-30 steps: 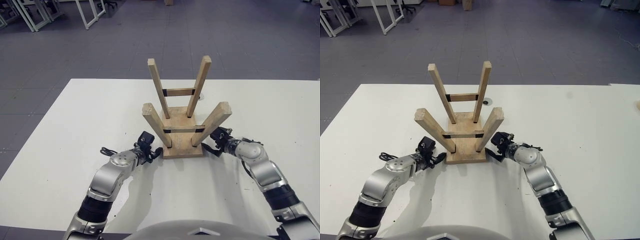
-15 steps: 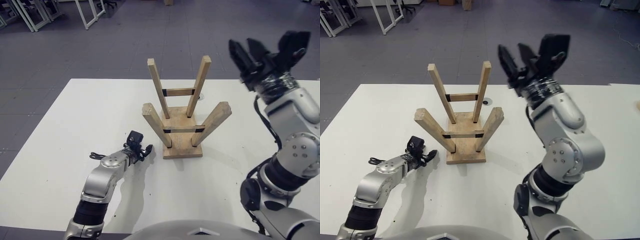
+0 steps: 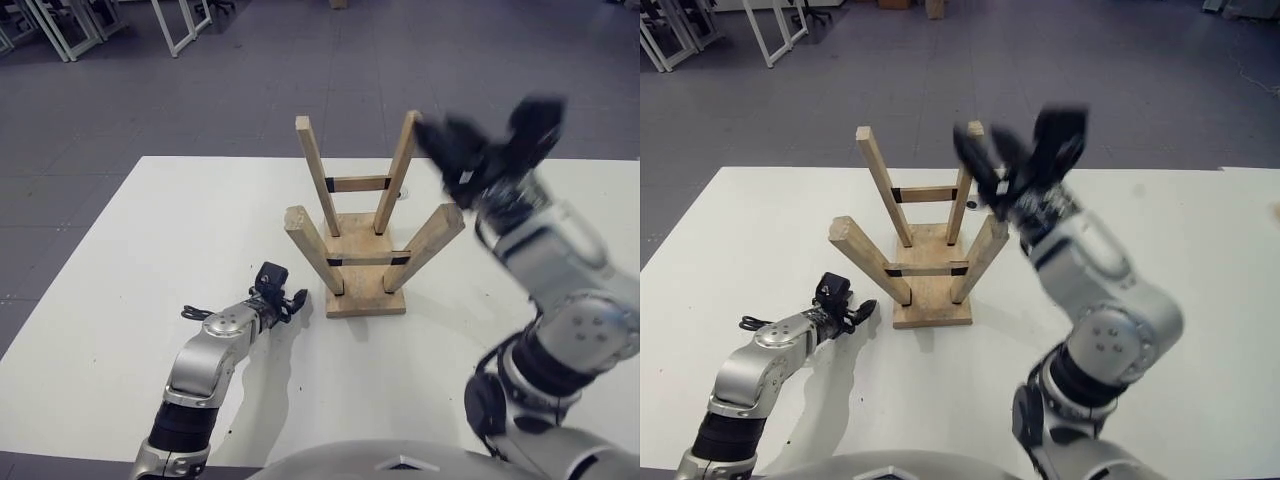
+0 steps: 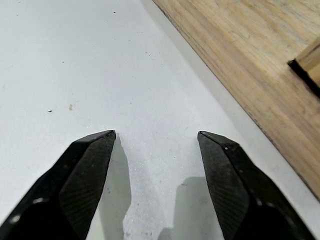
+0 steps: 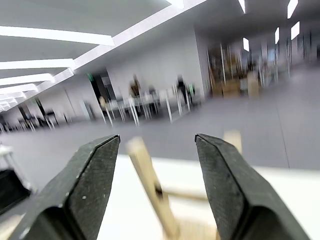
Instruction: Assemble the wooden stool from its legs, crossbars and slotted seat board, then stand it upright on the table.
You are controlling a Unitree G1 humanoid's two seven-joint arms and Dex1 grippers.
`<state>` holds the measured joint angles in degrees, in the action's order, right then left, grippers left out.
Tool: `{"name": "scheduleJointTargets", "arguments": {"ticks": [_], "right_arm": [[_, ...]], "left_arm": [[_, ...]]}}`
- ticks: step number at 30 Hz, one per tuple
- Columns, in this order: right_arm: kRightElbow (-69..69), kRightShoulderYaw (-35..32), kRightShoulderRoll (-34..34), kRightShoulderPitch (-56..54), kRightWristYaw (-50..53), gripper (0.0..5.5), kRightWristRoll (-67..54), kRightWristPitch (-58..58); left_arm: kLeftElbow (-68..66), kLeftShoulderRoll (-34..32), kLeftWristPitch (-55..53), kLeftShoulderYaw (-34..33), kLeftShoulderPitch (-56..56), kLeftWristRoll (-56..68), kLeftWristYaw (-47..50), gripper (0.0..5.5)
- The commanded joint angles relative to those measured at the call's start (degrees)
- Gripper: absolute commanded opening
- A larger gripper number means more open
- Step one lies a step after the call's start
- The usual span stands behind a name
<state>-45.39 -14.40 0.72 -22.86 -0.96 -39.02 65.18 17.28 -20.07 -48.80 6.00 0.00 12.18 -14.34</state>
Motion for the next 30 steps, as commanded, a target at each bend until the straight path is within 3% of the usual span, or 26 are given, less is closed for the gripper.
{"name": "scheduleJointTargets", "arguments": {"ticks": [1,6,9,11,13,16,19,23,26,30], "right_arm": [[4.9,7.4,-1.2,13.5,0.9,2.78,2.2,1.8],[5.4,1.6,-5.3,-4.5,4.8,2.78,-3.3,-7.1],[6.7,-3.9,-2.9,-14.2,7.6,2.78,-6.4,-10.3],[10.1,-4.3,3.8,-11.1,6.2,2.78,-2.3,-9.9],[14.7,1.5,12.8,1.0,0.7,2.78,6.7,-14.2],[22.4,9.0,17.6,15.8,-4.1,2.78,16.3,-23.2],[28.4,14.1,16.3,24.9,-6.6,2.78,21.3,-30.2],[30.8,17.4,14.5,26.7,-8.6,2.78,23.4,-33.7],[30.9,18.5,13.5,27.9,-9.2,2.78,24.2,-34.6],[30.7,18.6,12.2,27.1,-9.2,2.78,24.6,-34.2]], "left_arm": [[-1.0,0.1,-2.0,0.5,0.4,-1.0,0.4,3.06],[-0.9,1.0,-1.8,0.4,1.6,-1.1,1.2,3.06],[-1.6,1.6,0.4,-1.6,2.7,-1.8,3.2,3.06],[-1.1,3.2,2.6,-7.8,1.6,-2.7,8.2,3.06],[3.2,4.3,3.2,-14.2,-3.0,-1.3,11.0,3.06],[8.6,4.3,1.0,-19.2,-14.5,2.0,12.2,3.06],[7.8,4.5,-4.8,-19.8,-33.9,7.8,10.6,3.06],[4.5,5.8,-10.2,-20.3,-46.8,13.8,9.1,3.06],[1.8,7.9,-13.3,-22.5,-52.1,18.5,9.3,3.06],[-2.8,11.2,-16.8,-22.0,-49.1,21.3,9.5,3.06]]}}
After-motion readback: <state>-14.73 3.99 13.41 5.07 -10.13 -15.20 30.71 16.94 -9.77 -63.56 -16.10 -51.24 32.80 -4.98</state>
